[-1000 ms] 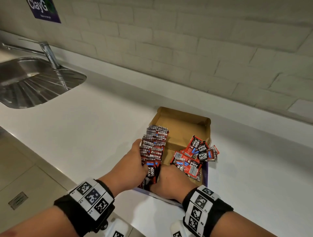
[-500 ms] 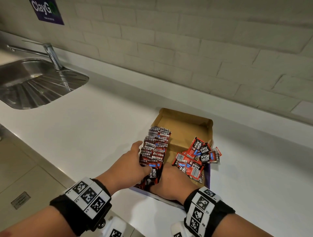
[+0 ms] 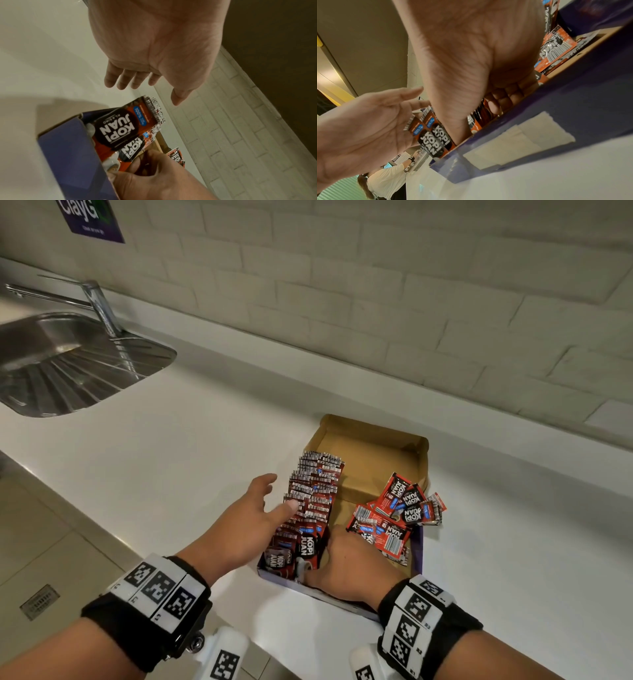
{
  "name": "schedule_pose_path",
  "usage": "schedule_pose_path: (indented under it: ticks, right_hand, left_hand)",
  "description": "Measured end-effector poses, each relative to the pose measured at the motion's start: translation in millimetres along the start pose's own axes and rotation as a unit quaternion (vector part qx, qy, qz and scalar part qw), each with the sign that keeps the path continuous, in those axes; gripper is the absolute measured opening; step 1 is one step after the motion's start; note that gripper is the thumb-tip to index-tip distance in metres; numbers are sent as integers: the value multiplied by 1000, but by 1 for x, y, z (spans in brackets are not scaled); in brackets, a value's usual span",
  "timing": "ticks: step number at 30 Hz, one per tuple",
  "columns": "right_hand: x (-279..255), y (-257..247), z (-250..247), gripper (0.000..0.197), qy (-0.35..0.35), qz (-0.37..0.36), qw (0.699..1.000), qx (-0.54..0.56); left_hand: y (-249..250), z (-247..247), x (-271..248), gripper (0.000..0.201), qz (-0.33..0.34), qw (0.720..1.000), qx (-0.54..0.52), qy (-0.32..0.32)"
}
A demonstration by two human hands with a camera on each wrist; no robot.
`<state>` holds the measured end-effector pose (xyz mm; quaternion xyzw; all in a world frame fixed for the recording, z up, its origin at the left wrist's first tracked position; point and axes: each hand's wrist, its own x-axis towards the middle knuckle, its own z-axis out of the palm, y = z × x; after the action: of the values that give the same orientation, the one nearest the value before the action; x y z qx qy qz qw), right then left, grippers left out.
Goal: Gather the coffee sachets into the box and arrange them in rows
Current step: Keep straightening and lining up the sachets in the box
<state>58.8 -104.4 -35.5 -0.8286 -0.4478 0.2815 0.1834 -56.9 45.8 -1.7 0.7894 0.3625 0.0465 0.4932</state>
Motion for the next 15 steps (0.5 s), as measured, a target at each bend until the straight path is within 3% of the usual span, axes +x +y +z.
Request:
schedule_pose_path:
  ticks: [7, 15]
  right_hand:
    - [2, 1, 1, 58, -3, 15, 1000, -10]
    - [5, 1, 2, 61, -7, 20, 1000, -19]
  left_hand:
    - [-1, 8, -1, 75, 22, 996, 77, -43]
    - [-4, 3, -2, 65, 25, 992, 111, -51]
